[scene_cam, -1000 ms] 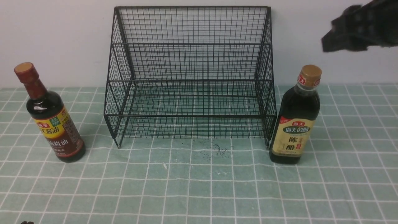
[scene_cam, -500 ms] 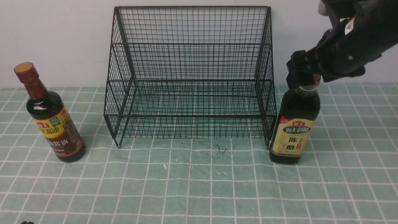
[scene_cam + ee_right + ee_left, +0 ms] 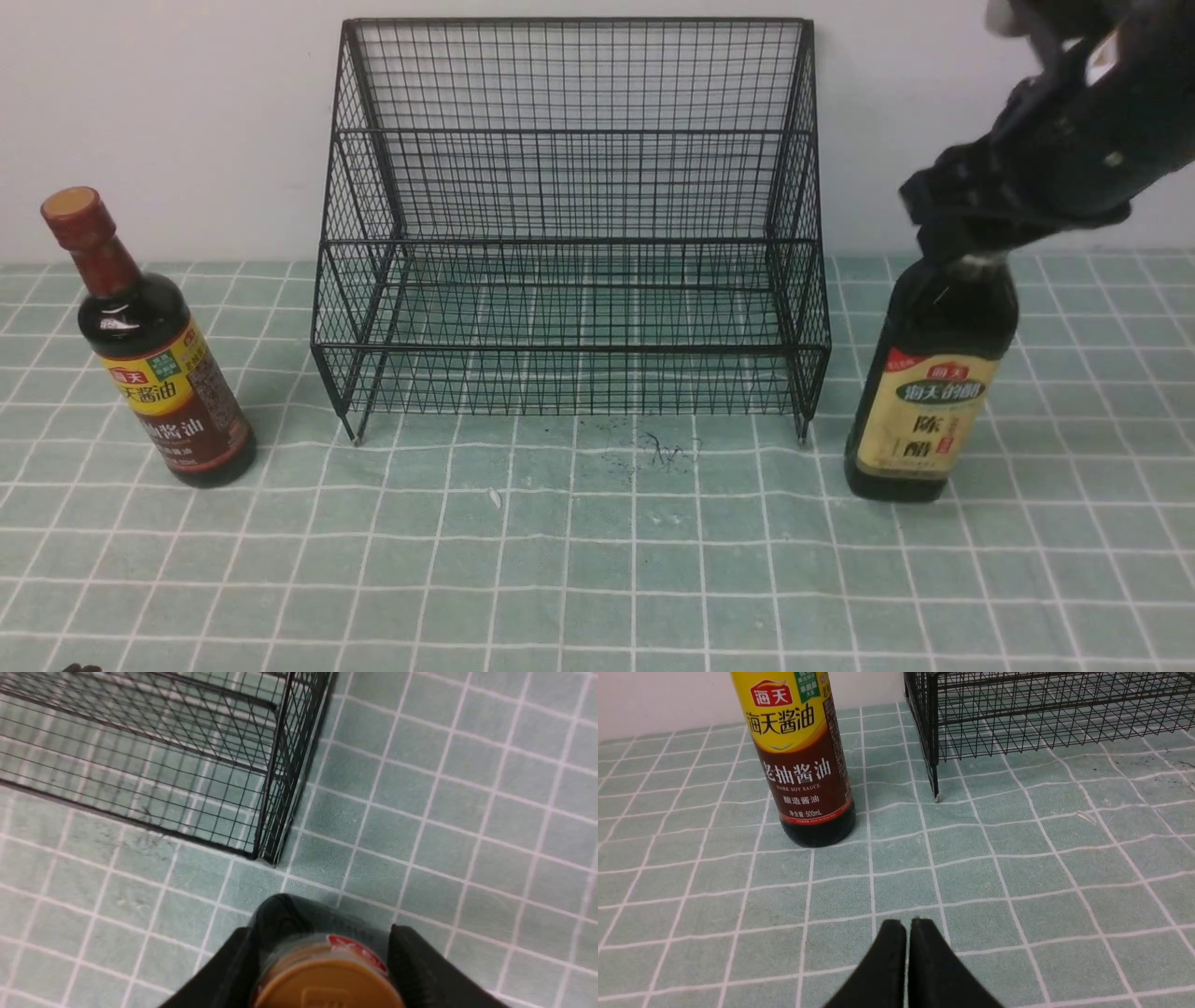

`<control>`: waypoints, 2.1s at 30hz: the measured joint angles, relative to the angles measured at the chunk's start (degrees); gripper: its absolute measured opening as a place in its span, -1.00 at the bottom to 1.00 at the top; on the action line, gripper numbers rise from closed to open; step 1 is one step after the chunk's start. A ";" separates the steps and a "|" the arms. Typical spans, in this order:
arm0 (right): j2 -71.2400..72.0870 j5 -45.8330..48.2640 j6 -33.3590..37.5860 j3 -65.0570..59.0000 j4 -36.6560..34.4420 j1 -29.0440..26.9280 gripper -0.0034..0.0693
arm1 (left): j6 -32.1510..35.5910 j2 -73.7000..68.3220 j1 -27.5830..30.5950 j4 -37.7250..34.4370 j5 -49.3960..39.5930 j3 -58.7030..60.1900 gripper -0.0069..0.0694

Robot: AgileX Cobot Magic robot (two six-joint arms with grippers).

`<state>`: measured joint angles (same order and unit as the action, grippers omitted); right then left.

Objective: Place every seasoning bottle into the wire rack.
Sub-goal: Use the right arm to grab the condiment bottle closest to it, then use the right arm to put the condiment bottle back on the shelf

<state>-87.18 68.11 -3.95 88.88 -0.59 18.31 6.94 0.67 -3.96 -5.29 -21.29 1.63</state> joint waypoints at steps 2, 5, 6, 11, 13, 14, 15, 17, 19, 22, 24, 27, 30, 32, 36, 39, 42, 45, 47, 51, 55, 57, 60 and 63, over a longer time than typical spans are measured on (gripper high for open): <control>2.64 1.86 0.12 3.42 -0.24 0.00 -0.01 | 0.00 0.00 0.00 0.00 0.00 0.00 -0.83; 4.82 2.99 0.22 7.55 -1.53 0.00 -0.01 | 0.00 0.00 0.00 0.00 -0.05 0.00 -0.83; 5.51 3.37 0.33 10.37 -3.17 0.00 -0.01 | 0.00 0.00 0.00 0.00 -0.05 0.00 -0.83; 4.90 2.81 1.79 15.08 -9.31 0.00 -0.01 | 0.00 0.00 0.00 0.00 -0.05 0.00 -0.83; 3.07 -0.58 2.85 16.36 -13.20 0.00 -0.01 | 0.00 0.00 0.00 0.00 -0.05 0.00 -0.83; 2.27 -1.80 3.28 16.61 -14.56 0.00 -0.01 | 0.00 0.00 0.00 0.00 -0.05 0.00 -0.83; 1.14 -3.17 3.95 16.91 -15.59 0.05 -0.01 | 0.00 0.00 0.00 0.00 -0.05 0.00 -0.83; -1.54 -5.55 3.95 17.16 -16.55 0.11 -0.01 | 0.00 0.00 0.00 0.00 -0.05 0.00 -0.83; -3.55 -6.87 3.95 17.16 -16.47 0.11 -0.01 | 0.00 0.00 0.00 0.00 -0.05 0.00 -0.83; -6.95 -8.93 3.95 17.16 -15.13 0.11 -0.01 | 0.00 0.00 0.00 0.00 -0.05 0.00 -0.83; -8.74 -10.59 3.33 17.16 -14.48 0.11 -0.01 | 0.00 0.00 0.00 0.00 -0.05 0.00 -0.83; -10.02 -12.45 2.92 17.16 -14.29 0.11 -0.01 | 0.00 0.00 0.00 0.00 -0.05 0.00 -0.83; -11.48 -14.80 2.34 17.16 -14.55 0.11 -0.01 | 0.00 0.00 0.00 0.00 -0.05 0.00 -0.83; -11.96 -14.86 2.34 17.16 -14.55 0.11 -0.01 | 0.00 0.00 0.00 0.00 -0.05 0.00 -0.83; -13.96 -13.92 2.34 17.16 -13.98 0.11 -0.01 | 0.00 0.00 0.00 0.00 -0.05 0.00 -0.83; -15.52 -11.80 2.34 17.16 -13.02 0.11 -0.01 | 0.00 0.00 0.00 0.00 -0.05 0.00 -0.83; -16.44 -8.72 2.72 17.16 -11.56 0.46 -0.01 | 0.00 0.00 0.00 0.00 -0.05 0.00 -0.83; -16.76 -6.23 2.91 17.16 -8.56 1.96 -0.01 | 0.00 0.00 0.00 0.00 -0.05 0.00 -0.83; -16.76 -6.16 2.34 17.16 -6.27 3.37 -0.01 | 0.00 0.00 0.00 0.00 -0.05 0.00 -0.83; -16.87 -6.51 -0.30 17.16 -2.66 5.54 -0.01 | 0.00 0.00 0.00 0.00 -0.05 0.00 -0.83; -17.21 -7.22 -3.39 17.47 -0.50 6.82 0.06 | 0.00 0.00 0.00 0.00 -0.05 0.00 -0.83; -17.16 -7.53 -4.62 17.61 -0.58 6.88 0.19 | 0.00 0.00 0.00 0.00 -0.05 0.00 -0.83; -16.37 -7.69 -5.44 17.66 -0.32 6.88 0.34 | 0.00 0.00 0.00 0.00 -0.05 0.00 -0.83; -13.89 -7.04 -5.48 17.66 0.14 6.88 0.39 | 0.00 0.00 0.00 0.00 -0.05 0.00 -0.83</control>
<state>-101.07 61.07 -9.43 106.54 -0.45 25.19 6.94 0.67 -3.96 -5.29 -21.34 1.63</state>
